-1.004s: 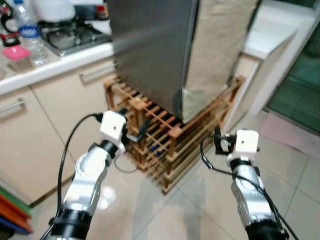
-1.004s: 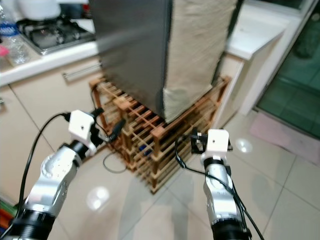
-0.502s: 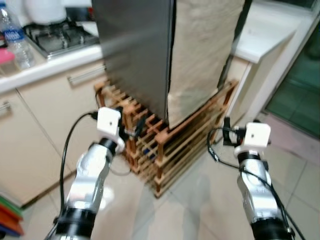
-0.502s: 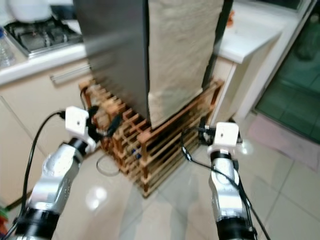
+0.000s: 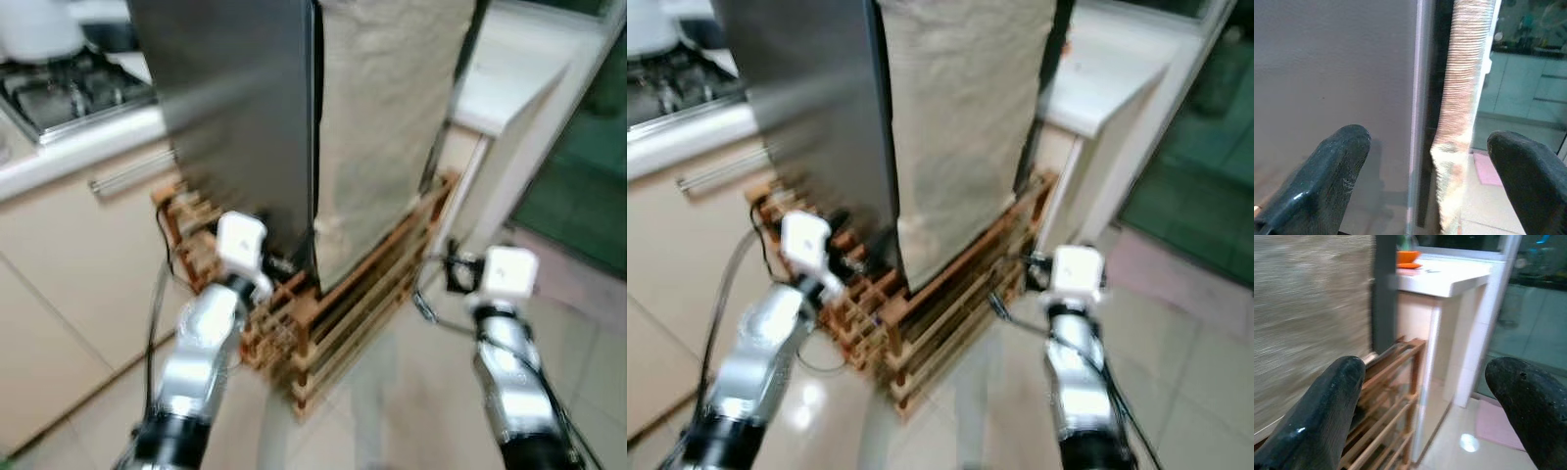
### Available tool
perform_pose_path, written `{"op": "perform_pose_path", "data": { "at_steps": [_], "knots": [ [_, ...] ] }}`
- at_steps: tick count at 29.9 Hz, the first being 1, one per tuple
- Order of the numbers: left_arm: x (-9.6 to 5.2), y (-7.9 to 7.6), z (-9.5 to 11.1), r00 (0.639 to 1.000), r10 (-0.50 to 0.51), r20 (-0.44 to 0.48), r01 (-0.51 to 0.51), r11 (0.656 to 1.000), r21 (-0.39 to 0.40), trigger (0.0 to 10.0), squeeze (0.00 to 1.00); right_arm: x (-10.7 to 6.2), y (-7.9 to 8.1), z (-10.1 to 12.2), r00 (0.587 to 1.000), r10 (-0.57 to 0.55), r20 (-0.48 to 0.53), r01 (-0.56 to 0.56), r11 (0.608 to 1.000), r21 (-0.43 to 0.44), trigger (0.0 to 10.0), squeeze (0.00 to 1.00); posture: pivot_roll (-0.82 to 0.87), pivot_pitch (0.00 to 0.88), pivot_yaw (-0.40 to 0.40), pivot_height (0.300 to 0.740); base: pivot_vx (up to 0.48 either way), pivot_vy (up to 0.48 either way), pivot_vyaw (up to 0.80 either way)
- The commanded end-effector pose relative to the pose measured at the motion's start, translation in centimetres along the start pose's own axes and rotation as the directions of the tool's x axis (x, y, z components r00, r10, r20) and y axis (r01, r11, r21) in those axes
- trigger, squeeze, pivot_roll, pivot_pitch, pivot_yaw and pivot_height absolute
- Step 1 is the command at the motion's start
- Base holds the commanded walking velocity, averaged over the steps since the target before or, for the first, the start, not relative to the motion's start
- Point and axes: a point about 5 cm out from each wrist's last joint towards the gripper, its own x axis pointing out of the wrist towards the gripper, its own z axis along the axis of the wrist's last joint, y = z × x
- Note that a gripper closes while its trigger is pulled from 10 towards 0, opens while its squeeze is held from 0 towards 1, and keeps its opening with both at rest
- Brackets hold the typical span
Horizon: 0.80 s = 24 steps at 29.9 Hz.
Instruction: Restocking fridge
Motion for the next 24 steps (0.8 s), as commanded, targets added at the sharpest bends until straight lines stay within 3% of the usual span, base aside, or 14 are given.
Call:
{"op": "perform_pose_path", "data": {
  "at_steps": [1, 5, 9, 15, 20, 24],
  "knots": [
    [-0.3, 1.1, 0.2, 0.999, 0.044, -0.012, -0.044, 0.999, 0.015, 10.0, 0.0, 0.1, 1.0, 0.1, 1.0, 0.029, -0.002, -0.029, 0.999, 0.015, 10.0, 0.0, 0.01, 0.0, -0.013, 0.74, 0.0, 0.0, 0.0],
    [0.5, 1.2, 1.6, 0.999, 0.034, -0.017, -0.033, 0.999, 0.028, 10.0, 0.0, 0.0, 0.9, 0.1, 0.999, 0.035, -0.005, -0.035, 0.999, 0.012, 10.0, 0.0, 0.01, 0.0, -0.018, 0.74, 0.0, 0.0, 0.0],
    [2.1, -0.1, 3.5, 0.999, -0.035, -0.021, 0.035, 0.999, 0.021, 10.0, 0.0, 0.0, 0.8, 0.0, 0.999, 0.041, -0.01, -0.041, 0.999, 0.009, 10.0, 0.0, 0.0, 0.0, -0.014, 0.74, 0.0, 0.0, 0.0],
    [4.0, -2.1, 4.5, 0.99, -0.124, -0.071, 0.123, 0.992, -0.023, 10.0, 0.0, -0.1, 0.6, -0.1, 0.999, 0.038, -0.018, -0.037, 0.999, 0.008, 10.0, 0.0, -0.02, 0.0, 0.001, 0.74, 0.0, 0.0, 0.0],
    [4.2, -2.9, 6.1, 0.98, -0.178, -0.092, 0.172, 0.983, -0.068, 10.0, 0.0, -0.6, 0.0, -0.8, 0.999, 0.018, -0.046, -0.018, 1.0, 0.012, 10.0, 0.0, -0.03, 0.0, 0.003, 0.74, 0.0, 0.0, 0.0],
    [4.5, -3.4, 6.9, 0.978, -0.194, -0.077, 0.19, 0.98, -0.058, 10.0, 0.0, -0.9, -0.2, -1.1, 0.998, 0.023, -0.06, -0.023, 1.0, 0.006, 10.0, 0.0, -0.03, 0.0, 0.001, 0.74, 0.0, 0.0, 0.0]
  ]
}}
